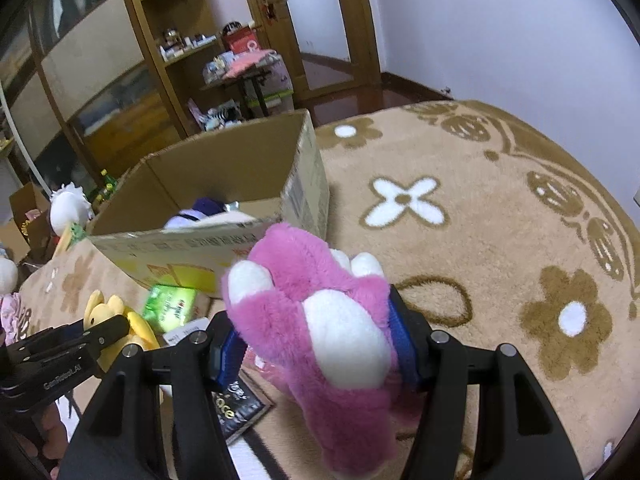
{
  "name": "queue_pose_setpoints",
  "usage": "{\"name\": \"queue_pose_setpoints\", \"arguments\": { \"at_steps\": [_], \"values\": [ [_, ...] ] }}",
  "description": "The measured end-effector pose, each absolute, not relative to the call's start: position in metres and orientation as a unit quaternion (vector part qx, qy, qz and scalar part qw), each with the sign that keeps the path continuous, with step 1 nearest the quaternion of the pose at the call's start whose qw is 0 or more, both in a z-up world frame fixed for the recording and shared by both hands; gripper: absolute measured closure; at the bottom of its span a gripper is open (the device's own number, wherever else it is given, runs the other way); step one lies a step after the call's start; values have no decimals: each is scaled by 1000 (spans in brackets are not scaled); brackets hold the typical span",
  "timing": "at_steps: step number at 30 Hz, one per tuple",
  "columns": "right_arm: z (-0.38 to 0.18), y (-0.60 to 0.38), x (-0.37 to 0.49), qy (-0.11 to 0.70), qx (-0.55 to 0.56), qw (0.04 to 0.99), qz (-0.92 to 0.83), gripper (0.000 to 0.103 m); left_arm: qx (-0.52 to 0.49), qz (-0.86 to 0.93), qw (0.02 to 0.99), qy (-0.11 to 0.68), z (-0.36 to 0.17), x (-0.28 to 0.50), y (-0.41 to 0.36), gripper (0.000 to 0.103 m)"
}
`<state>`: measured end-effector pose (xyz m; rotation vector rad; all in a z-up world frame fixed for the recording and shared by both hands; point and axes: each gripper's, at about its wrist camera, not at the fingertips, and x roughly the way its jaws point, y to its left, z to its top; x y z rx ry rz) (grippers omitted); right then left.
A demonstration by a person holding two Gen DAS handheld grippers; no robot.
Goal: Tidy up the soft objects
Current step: 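Lift the yellow bear with the left tool while the right tool lifts the pink bunny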
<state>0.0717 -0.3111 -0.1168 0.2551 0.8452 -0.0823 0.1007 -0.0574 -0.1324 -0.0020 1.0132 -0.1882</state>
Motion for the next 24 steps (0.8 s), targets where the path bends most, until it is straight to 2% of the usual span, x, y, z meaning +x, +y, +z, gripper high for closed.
{"name": "queue_pose_setpoints", "arguments": {
  "at_steps": [14,24],
  "values": [
    [-79,-310,64,336,133,932,-21,38,9,-70,937,341,-53,88,-53,62],
    [-50,-307,66,283,136,949,-10,38,26,-75,956,281,-20,101,-62,61]
  ]
}}
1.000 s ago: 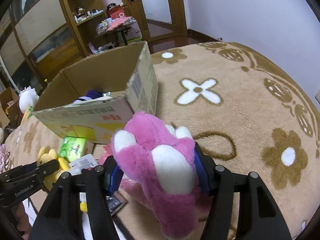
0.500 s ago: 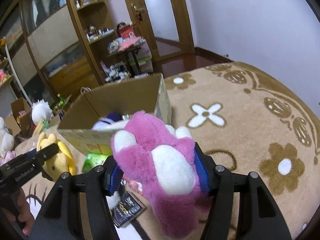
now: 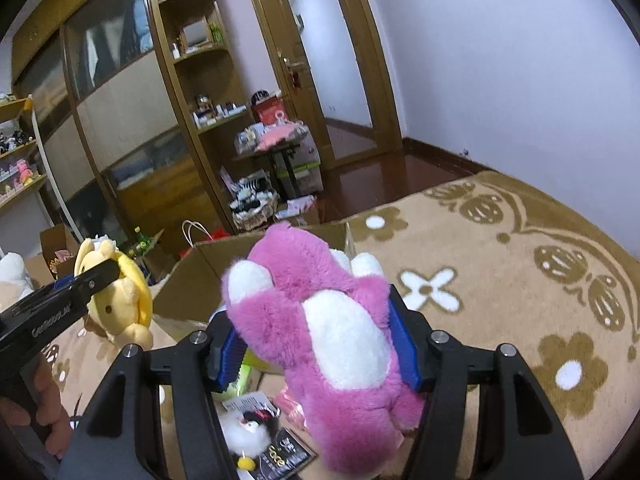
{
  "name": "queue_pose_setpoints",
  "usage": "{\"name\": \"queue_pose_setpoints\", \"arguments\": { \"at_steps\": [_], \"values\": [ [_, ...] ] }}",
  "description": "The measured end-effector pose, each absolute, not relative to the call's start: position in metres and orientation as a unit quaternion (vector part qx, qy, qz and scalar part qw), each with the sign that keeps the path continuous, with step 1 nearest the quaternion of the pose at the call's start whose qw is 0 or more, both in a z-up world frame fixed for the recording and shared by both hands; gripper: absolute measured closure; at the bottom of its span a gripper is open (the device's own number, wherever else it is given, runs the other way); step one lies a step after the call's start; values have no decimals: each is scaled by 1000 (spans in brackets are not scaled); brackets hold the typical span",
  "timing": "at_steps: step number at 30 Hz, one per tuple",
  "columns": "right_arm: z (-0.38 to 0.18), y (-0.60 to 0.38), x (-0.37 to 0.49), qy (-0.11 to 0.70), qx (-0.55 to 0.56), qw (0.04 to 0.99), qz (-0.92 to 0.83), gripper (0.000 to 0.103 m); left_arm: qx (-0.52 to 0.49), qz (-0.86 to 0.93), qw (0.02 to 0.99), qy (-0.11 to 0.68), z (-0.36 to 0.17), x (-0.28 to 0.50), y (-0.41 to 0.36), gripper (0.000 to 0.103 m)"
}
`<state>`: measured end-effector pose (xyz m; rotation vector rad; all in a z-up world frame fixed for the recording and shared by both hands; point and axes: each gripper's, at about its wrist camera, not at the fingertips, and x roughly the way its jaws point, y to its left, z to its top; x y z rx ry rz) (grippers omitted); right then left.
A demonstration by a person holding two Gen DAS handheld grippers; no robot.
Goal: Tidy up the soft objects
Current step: 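Lift the yellow bear with the left tool while the right tool lifts the pink bunny, then move both plushes over the box and open both tools to release them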
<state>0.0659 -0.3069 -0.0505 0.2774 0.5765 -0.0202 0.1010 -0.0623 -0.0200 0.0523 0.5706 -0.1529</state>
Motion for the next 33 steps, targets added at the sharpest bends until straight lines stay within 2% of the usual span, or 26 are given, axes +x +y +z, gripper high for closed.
{"name": "queue_pose_setpoints", "arguments": {
  "at_steps": [15,28,33],
  "values": [
    [-20,-303,88,229,118,966,8,38,37,-73,973,218,16,133,-64,61],
    [-7,-292,121,193,101,975,43,37,41,-93,965,243,-8,171,-80,60],
    [-16,-284,136,212,93,972,47,37,51,-106,959,258,-20,179,-91,60]
  ]
}}
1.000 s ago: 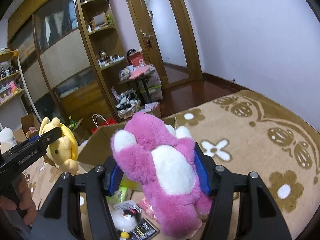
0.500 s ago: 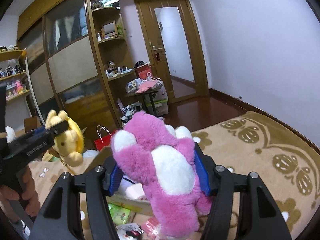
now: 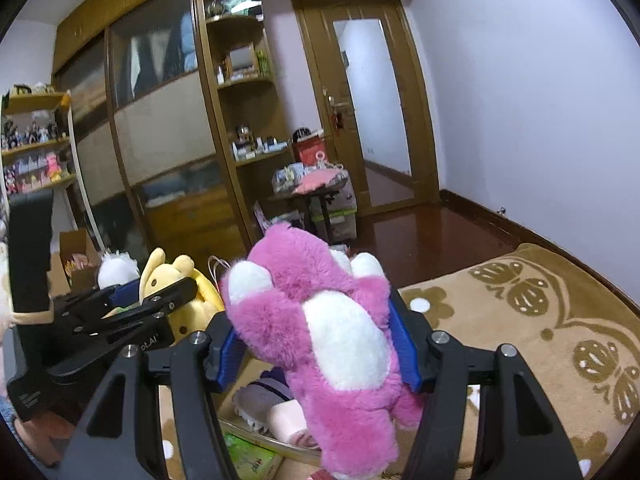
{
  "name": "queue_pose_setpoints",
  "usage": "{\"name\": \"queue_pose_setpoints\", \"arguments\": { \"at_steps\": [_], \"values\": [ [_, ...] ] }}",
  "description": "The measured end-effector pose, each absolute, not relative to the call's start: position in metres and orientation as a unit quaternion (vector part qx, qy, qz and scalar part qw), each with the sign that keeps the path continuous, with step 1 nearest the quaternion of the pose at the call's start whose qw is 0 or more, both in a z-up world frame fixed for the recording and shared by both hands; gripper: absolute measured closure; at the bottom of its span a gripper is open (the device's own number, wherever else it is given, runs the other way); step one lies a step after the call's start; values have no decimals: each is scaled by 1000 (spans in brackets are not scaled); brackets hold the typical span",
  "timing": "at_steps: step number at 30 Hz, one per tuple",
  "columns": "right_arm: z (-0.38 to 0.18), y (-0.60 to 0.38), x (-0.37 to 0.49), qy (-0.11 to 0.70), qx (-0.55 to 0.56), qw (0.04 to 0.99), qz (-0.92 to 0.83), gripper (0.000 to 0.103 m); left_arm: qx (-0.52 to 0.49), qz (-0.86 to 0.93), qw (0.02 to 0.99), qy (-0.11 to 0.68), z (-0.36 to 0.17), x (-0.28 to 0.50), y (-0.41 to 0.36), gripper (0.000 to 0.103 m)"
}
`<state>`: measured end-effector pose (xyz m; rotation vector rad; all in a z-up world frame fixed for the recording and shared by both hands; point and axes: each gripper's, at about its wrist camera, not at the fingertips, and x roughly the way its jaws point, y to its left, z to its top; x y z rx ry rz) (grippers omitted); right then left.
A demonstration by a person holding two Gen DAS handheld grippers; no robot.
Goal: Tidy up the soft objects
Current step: 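Move both plushes over the box and open both tools to release them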
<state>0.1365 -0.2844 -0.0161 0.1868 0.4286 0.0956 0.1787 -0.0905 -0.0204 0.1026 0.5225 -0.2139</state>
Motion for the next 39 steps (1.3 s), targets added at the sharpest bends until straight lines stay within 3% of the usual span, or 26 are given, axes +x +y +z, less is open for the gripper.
{"name": "queue_pose_setpoints", "arguments": {
  "at_steps": [16,39],
  "values": [
    [-61,-284,157,260,127,954,75,37,37,-114,939,321,-60,200,-92,57],
    [-86,-288,162,296,142,942,70,34,42,-93,931,352,-84,208,-85,54]
  ]
}}
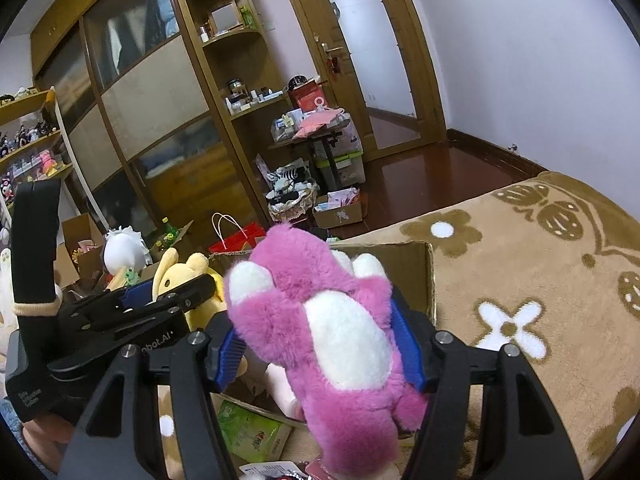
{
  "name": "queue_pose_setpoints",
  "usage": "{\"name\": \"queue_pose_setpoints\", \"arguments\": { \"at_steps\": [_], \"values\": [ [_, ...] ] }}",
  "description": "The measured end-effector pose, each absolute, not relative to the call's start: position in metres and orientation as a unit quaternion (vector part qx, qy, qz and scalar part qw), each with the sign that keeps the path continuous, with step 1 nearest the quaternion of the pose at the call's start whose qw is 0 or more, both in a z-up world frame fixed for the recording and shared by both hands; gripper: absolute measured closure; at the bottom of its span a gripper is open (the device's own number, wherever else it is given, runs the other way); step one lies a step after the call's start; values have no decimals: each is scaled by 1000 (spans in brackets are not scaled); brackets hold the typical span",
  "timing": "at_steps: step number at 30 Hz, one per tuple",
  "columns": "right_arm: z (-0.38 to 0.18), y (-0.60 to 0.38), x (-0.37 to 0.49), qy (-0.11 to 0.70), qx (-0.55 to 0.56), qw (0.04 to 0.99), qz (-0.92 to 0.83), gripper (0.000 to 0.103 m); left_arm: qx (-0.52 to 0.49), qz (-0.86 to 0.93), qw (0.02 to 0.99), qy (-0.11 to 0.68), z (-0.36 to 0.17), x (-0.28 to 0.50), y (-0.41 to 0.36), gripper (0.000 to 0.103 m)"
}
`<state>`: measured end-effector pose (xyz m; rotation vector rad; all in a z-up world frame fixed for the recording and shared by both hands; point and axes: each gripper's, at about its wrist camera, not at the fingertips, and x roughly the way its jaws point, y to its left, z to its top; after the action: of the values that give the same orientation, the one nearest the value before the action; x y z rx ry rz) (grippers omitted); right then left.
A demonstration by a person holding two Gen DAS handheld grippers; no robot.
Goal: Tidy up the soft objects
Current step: 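Move both plushes over the box and open both tools to release them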
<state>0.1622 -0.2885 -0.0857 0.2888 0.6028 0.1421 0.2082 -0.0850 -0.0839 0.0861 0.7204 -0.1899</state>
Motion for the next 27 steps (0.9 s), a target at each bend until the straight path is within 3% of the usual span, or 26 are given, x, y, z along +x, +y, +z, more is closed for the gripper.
{"name": "queue_pose_setpoints", "arguments": {
  "at_steps": [16,21,24,27],
  "values": [
    [-94,-284,166,300,142,941,68,34,35,-85,927,363,-92,210,-83,52],
    [-95,-287,166,300,154,938,74,29,30,-85,928,361,-92,210,-81,51],
    [-94,-287,166,299,155,939,72,26,26,-86,928,362,-91,209,-78,44],
    [-93,-288,163,292,156,941,68,15,25,-88,927,365,-89,209,-76,39]
  ]
}}
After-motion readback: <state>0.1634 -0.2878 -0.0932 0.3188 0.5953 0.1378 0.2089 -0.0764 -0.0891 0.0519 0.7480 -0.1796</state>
